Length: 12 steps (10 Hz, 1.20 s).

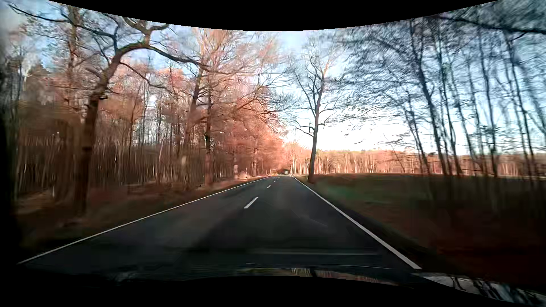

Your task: Follow the waypoints while adhering to traffic rules and regulations

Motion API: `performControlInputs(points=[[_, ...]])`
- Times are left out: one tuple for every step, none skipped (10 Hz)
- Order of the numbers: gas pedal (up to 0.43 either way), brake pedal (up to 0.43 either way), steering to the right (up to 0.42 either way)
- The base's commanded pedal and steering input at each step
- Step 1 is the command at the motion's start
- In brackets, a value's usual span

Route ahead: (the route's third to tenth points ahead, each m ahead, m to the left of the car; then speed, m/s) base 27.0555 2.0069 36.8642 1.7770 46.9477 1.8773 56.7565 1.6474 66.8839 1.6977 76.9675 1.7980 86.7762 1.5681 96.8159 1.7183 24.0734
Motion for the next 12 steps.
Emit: performControlInputs(points=[[0.177,0.000,-0.002],[0.177,0.000,-0.002],[0.177,0.000,-0.001],[0.177,0.000,-0.002],[0.189,0.000,-0.001],[0.189,0.000,-0.002],[0.189,0.000,-0.002],[0.189,0.000,-0.002],[0.189,0.000,-0.001],[0.189,0.000,-0.002],[0.189,0.000,-0.002],[0.189,0.000,-0.002]])
